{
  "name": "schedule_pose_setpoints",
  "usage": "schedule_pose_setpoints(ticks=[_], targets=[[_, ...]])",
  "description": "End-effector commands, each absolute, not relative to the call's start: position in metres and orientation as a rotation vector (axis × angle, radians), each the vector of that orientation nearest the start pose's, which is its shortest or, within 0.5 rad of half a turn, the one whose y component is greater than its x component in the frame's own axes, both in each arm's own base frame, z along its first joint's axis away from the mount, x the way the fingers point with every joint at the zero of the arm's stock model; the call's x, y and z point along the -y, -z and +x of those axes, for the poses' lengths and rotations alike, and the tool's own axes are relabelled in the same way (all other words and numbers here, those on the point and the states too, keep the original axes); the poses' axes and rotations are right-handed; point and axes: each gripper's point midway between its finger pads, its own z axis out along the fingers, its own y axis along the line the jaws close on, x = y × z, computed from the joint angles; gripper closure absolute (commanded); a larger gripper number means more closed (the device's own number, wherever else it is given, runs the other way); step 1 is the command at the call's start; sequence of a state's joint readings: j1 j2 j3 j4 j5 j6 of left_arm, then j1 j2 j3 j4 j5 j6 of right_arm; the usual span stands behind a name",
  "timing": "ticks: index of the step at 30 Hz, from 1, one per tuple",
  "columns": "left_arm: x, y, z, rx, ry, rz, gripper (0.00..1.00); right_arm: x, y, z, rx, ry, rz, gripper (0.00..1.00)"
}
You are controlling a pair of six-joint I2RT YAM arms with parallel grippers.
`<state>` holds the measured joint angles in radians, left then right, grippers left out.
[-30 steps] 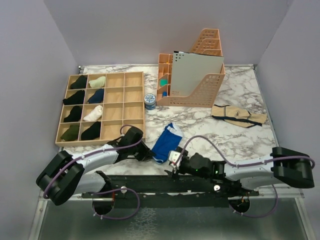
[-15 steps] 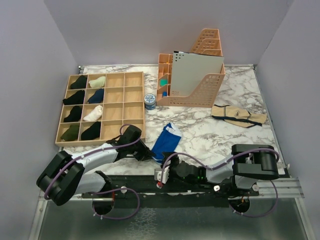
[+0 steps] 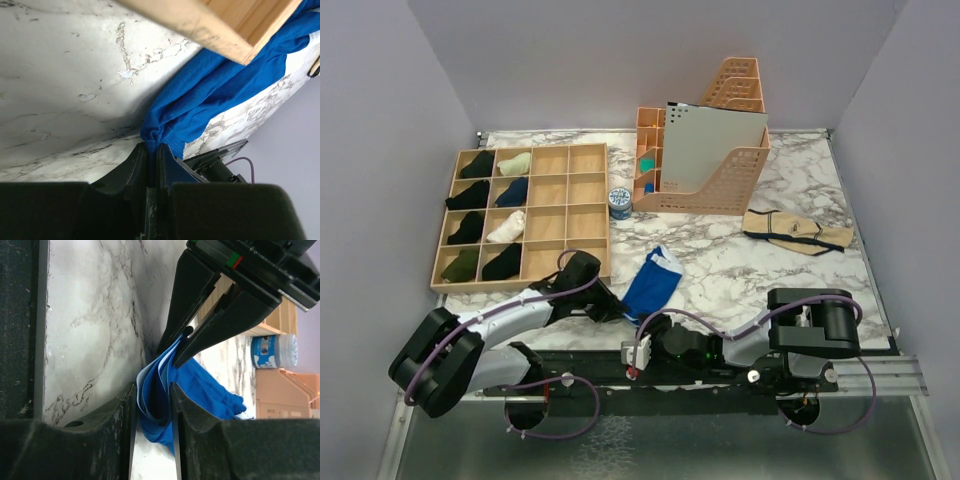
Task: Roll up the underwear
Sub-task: Roll the underwear to the center of the board.
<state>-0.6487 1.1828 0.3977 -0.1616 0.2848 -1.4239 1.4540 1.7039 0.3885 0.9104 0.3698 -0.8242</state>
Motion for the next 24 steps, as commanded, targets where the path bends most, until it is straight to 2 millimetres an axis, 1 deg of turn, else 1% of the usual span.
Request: schedule_pose_setpoints(ticks=[1, 2, 7, 9, 11, 12, 13, 15, 17, 19, 20, 22, 24], targets=[[0.228, -0.034, 0.152, -2.729, 1.025, -1.032, 1.0, -0.363, -0.03, 0.13, -1.054, -0.083, -1.654, 0.7], [0.228, -0.034, 0.151, -2.731, 1.021, -1.032, 1.0, -0.364, -0.03, 0.13, -1.063, -0.091, -1.647, 0.73], [0.226, -0.034, 0.151, -2.72, 1.021, -1.033, 1.0, -0.362, -0.025, 0.128, -1.113, -0.129, -1.622, 0.82], [0.224, -0.035, 0.151, -2.711, 1.015, -1.032, 0.99, -0.362, -0.026, 0.125, -1.144, -0.174, -1.596, 0.89], [0.223, -0.036, 0.152, -2.698, 1.019, -1.032, 0.85, -0.363, -0.027, 0.121, -1.183, -0.228, -1.573, 0.95], [0.222, -0.035, 0.151, -2.692, 1.021, -1.031, 0.83, -0.363, -0.027, 0.119, -1.203, -0.263, -1.558, 0.99], [0.221, -0.036, 0.152, -2.683, 1.025, -1.029, 0.79, -0.363, -0.028, 0.118, -1.222, -0.29, -1.537, 0.99], [0.219, -0.037, 0.152, -2.669, 1.021, -1.035, 0.65, -0.362, -0.029, 0.116, -1.256, -0.339, -1.501, 1.0], [0.217, -0.038, 0.152, -2.653, 1.02, -1.024, 0.6, -0.363, -0.033, 0.112, -1.279, -0.408, -1.457, 1.0], [0.215, -0.041, 0.155, -2.635, 1.013, -0.995, 0.46, -0.365, -0.041, 0.109, -1.309, -0.514, -1.394, 0.99], [0.214, -0.044, 0.157, -2.623, 1.005, -0.973, 0.36, -0.366, -0.044, 0.108, -1.326, -0.567, -1.367, 1.0], [0.211, -0.052, 0.162, -2.593, 0.99, -0.908, 0.19, -0.366, -0.051, 0.108, -1.353, -0.656, -1.306, 0.99], [0.207, -0.062, 0.169, -2.549, 0.974, -0.835, 0.08, -0.366, -0.059, 0.108, -1.381, -0.754, -1.243, 1.0]])
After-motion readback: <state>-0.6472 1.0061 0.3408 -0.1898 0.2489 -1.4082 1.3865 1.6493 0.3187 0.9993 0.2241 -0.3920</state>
